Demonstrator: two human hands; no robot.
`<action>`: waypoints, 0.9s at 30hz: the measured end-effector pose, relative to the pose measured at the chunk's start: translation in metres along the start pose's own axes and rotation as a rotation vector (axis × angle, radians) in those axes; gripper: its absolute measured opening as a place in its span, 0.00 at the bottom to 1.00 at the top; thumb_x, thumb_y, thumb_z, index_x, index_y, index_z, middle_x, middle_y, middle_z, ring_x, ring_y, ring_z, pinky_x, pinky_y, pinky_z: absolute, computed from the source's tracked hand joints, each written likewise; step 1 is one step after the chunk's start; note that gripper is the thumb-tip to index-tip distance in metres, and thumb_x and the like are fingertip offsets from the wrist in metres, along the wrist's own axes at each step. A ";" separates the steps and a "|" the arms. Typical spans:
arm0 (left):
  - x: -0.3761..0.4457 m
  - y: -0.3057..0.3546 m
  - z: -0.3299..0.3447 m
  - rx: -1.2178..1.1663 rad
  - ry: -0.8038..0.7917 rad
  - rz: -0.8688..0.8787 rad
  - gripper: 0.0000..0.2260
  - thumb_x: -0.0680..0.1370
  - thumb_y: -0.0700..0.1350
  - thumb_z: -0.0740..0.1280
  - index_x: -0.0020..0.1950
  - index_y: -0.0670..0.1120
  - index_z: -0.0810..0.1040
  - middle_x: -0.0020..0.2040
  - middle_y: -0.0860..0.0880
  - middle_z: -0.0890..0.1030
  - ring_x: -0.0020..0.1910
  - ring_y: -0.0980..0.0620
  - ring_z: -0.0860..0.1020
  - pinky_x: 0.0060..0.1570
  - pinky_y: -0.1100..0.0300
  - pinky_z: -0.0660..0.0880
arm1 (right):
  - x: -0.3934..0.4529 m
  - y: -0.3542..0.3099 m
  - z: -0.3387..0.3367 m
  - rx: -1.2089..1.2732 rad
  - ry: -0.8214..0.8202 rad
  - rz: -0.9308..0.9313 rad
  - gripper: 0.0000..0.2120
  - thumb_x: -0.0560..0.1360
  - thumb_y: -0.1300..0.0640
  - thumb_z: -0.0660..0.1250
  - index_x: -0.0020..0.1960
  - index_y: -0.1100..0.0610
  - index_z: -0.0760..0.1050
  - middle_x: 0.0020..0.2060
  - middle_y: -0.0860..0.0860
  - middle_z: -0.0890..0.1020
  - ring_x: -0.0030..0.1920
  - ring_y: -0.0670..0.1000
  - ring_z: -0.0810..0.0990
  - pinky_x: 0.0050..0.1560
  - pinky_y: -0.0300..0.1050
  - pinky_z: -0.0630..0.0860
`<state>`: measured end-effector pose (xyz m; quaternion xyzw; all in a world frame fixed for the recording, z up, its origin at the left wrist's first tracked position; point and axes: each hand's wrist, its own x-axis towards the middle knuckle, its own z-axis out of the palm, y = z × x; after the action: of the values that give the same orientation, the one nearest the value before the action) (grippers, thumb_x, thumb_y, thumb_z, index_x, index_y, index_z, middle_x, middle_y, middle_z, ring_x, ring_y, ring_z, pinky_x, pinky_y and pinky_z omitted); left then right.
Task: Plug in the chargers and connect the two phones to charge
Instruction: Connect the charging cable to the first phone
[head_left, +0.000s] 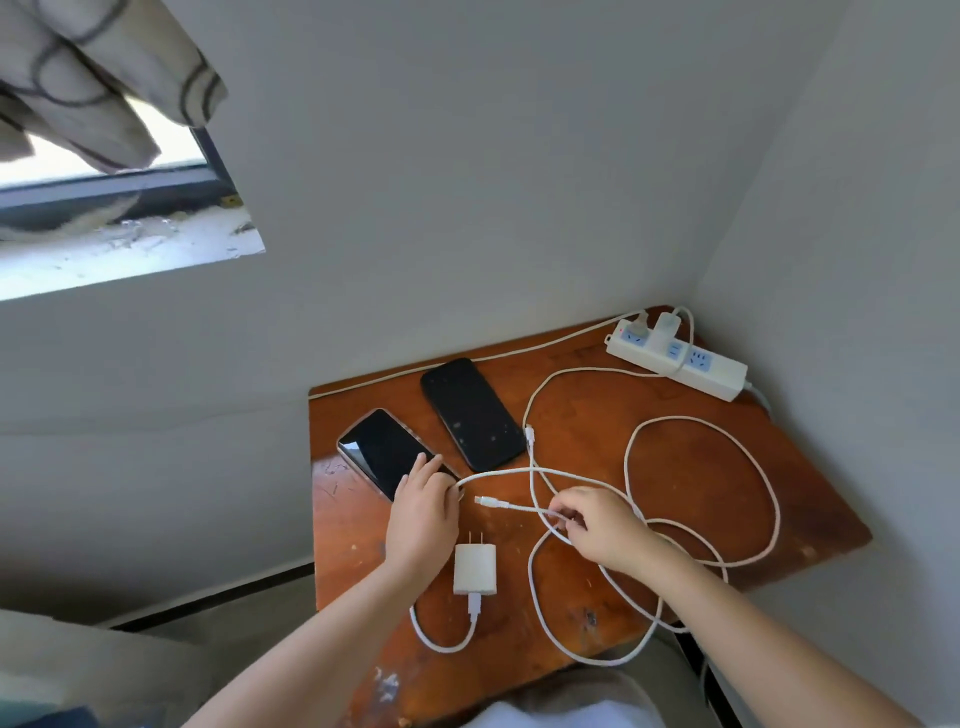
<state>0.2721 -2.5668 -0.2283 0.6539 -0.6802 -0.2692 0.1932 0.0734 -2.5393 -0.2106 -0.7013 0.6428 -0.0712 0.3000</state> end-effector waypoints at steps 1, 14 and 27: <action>0.004 0.000 -0.003 0.000 0.023 0.000 0.11 0.79 0.43 0.56 0.56 0.45 0.76 0.72 0.47 0.64 0.74 0.49 0.53 0.72 0.51 0.53 | 0.002 -0.001 0.001 -0.033 -0.008 -0.021 0.10 0.76 0.63 0.62 0.55 0.56 0.77 0.53 0.53 0.81 0.51 0.50 0.79 0.46 0.33 0.72; 0.001 -0.034 -0.019 0.488 -0.428 0.521 0.15 0.80 0.46 0.54 0.66 0.51 0.68 0.76 0.51 0.51 0.74 0.50 0.41 0.67 0.55 0.35 | 0.047 -0.052 0.019 -0.123 0.280 -0.247 0.13 0.79 0.59 0.58 0.61 0.61 0.74 0.55 0.57 0.81 0.51 0.54 0.80 0.46 0.36 0.71; 0.075 -0.045 -0.046 0.901 -0.595 0.525 0.39 0.73 0.39 0.67 0.73 0.49 0.44 0.76 0.48 0.44 0.73 0.48 0.39 0.70 0.50 0.40 | 0.057 -0.044 0.045 -0.234 0.182 -0.246 0.14 0.79 0.56 0.59 0.64 0.55 0.72 0.56 0.53 0.80 0.55 0.50 0.78 0.59 0.41 0.70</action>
<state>0.3302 -2.6461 -0.2269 0.3782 -0.8910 -0.0692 -0.2415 0.1426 -2.5785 -0.2406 -0.7954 0.5805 -0.0953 0.1461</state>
